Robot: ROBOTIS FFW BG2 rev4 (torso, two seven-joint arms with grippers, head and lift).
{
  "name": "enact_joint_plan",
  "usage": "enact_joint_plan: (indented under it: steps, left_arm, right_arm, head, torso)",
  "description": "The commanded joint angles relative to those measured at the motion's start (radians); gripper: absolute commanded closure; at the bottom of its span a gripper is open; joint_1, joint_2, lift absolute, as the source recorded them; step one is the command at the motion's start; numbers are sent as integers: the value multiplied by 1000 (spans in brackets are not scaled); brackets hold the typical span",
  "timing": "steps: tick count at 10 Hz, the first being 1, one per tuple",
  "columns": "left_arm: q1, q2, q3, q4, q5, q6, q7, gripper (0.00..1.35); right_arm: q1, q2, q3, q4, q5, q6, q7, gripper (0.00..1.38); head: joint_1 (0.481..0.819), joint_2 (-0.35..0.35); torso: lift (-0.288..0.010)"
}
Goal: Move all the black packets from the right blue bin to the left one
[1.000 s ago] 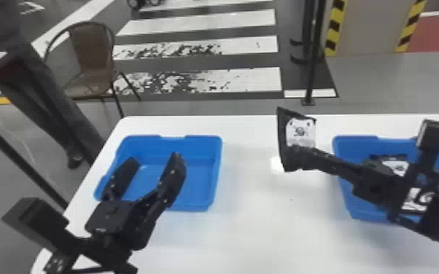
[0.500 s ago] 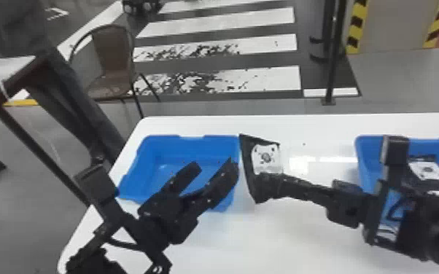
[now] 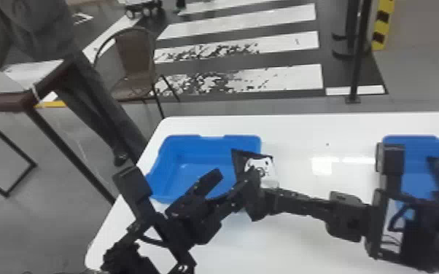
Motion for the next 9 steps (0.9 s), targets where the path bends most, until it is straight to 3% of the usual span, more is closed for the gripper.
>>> enact_joint_plan:
  steps: [1, 2, 3, 4, 5, 9]
  left_arm:
    - [-7, -1, -5, 14, -1, 8, -1, 150]
    - [-9, -1, -7, 19, 3, 10, 1, 154]
    - [-12, -1, -13, 19, -11, 20, 1, 403]
    - [-9, -1, -21, 9, -25, 57, 16, 1128]
    - [-7, 1, -29, 6, -29, 59, 30, 1217]
    - [18, 7, -53, -30, -15, 64, 68, 1219]
  right_arm:
    - [-14, -4, 51, 8, -21, 0, -3, 1108]
    - [-24, -7, 81, 20, -33, 0, -6, 1108]
    - [-26, -7, 87, 25, -35, 0, -8, 1108]
    - [-26, -9, 85, 28, -43, -2, -8, 1108]
    - [-26, -9, 85, 32, -47, -7, -9, 1108]
    - [-26, -7, 75, 50, -81, -34, -20, 1107]
  head:
    - [695, 349]
    - [695, 350]
    - [695, 350]
    - [695, 350]
    - [695, 350]
    - [695, 350]
  torso:
    - [-140]
    - [-140]
    - [-140]
    - [-140]
    - [-140]
    - [-140]
